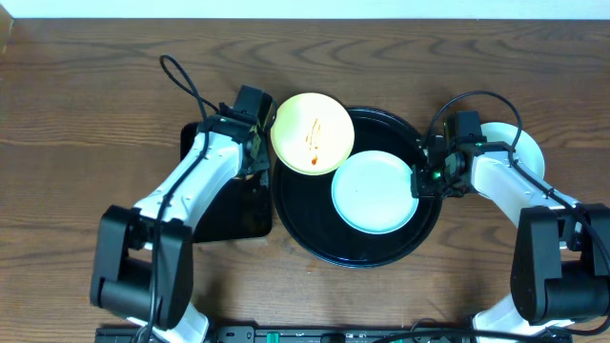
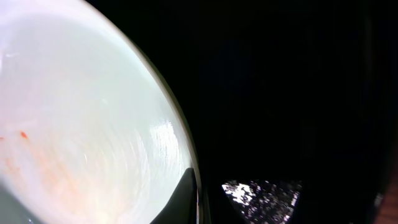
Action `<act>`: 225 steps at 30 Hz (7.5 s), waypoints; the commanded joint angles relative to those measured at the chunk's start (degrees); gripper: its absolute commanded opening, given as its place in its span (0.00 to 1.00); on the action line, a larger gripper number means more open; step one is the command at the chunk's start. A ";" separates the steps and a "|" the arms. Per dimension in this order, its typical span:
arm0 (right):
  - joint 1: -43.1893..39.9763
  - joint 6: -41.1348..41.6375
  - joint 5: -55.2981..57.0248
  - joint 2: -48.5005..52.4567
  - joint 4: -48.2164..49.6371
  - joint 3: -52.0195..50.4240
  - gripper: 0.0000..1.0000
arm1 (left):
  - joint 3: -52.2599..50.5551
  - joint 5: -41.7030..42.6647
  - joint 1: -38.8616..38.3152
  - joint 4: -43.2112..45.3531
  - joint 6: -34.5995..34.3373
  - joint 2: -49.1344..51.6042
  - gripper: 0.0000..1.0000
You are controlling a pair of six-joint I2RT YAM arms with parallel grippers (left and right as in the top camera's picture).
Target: Clean dirty plates on tray and stack at the side
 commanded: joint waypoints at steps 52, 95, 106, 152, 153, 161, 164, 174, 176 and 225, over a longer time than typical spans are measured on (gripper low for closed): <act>31.87 -9.40 68.50 -22.21 6.84 -0.48 0.01 | -0.44 -0.15 0.20 -0.17 1.51 3.41 0.12; -23.21 11.37 26.93 -20.52 9.51 -0.48 0.48 | -0.44 -0.13 0.20 -0.22 1.51 3.41 0.13; -14.16 -2.16 -1.79 -20.52 11.76 -0.48 0.56 | -0.44 -0.15 0.20 -0.61 1.49 3.41 0.11; 16.04 16.79 0.87 10.54 44.00 -0.48 0.35 | -0.44 -0.13 0.20 -0.63 1.49 3.41 0.11; 16.04 16.81 0.87 10.54 43.98 -0.48 0.27 | -0.44 -0.13 0.20 -0.63 1.49 3.41 0.11; 16.04 16.74 0.87 10.25 42.18 -0.48 0.06 | -0.44 -0.13 0.20 -0.63 1.49 3.41 0.12; 15.28 14.84 0.92 8.83 39.12 -0.48 0.08 | -0.44 -0.13 0.20 -0.63 1.49 3.41 0.12; 14.21 3.82 10.43 -5.22 20.02 -0.48 0.01 | -0.44 -0.13 0.20 -0.61 1.49 3.41 0.12; 14.21 3.26 10.40 -6.93 16.44 -0.48 0.02 | -0.44 -0.13 0.20 -0.61 1.49 3.41 0.12; 14.32 3.23 15.69 -6.34 7.65 -0.50 0.03 | -1.18 26.21 27.32 0.46 24.13 19.21 0.24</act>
